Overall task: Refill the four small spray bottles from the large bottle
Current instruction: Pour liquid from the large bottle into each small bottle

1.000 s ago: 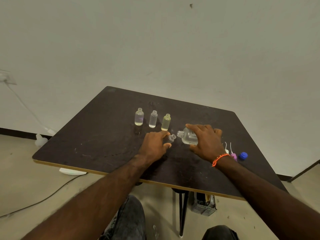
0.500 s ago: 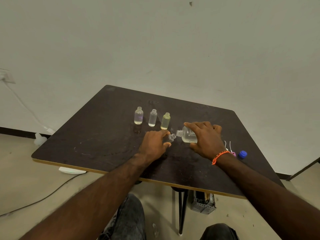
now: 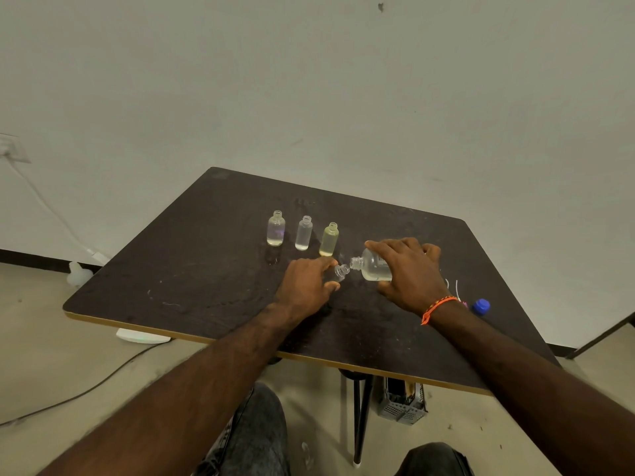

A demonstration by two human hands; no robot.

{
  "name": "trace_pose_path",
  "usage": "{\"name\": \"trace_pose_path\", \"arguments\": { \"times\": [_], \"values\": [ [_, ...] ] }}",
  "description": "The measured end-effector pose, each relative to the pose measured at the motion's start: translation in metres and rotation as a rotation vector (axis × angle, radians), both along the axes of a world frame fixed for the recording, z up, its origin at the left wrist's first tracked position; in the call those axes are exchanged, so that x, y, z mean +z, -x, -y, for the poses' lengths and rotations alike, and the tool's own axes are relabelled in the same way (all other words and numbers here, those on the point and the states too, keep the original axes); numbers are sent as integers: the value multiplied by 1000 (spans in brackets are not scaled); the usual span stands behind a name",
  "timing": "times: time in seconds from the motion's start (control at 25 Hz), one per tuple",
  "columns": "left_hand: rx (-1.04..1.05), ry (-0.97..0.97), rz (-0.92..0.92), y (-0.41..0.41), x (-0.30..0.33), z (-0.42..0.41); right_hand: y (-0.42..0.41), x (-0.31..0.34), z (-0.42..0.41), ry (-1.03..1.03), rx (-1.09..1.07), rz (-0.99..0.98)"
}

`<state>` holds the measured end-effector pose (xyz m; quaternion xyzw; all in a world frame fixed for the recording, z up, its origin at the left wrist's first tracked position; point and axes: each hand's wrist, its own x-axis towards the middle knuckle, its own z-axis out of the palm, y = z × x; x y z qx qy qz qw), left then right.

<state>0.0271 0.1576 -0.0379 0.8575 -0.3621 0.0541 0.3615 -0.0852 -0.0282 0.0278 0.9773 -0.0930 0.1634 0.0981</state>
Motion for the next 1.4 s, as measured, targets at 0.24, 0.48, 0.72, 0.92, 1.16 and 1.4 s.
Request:
{"name": "trace_pose_path", "arguments": {
  "times": [0.24,0.48,0.72,0.92,1.16,1.4],
  "values": [
    [2,13,-15,0,-1,0,-1,3,0,13,8,2],
    [5,19,-17,1,0,0,1,4,-1,24,9,4],
    [3,15,-29,2,0,-1,-1,6,-2,27,9,-7],
    [-3,26,-37,1,0,-3,-2,9,-3,37,7,-5],
    [-16,31,-42,1,1,-3,-3,9,-4,39,7,-12],
    [-1,39,-38,0,-1,-3,-3,10,-5,42,3,-16]
  ]
}}
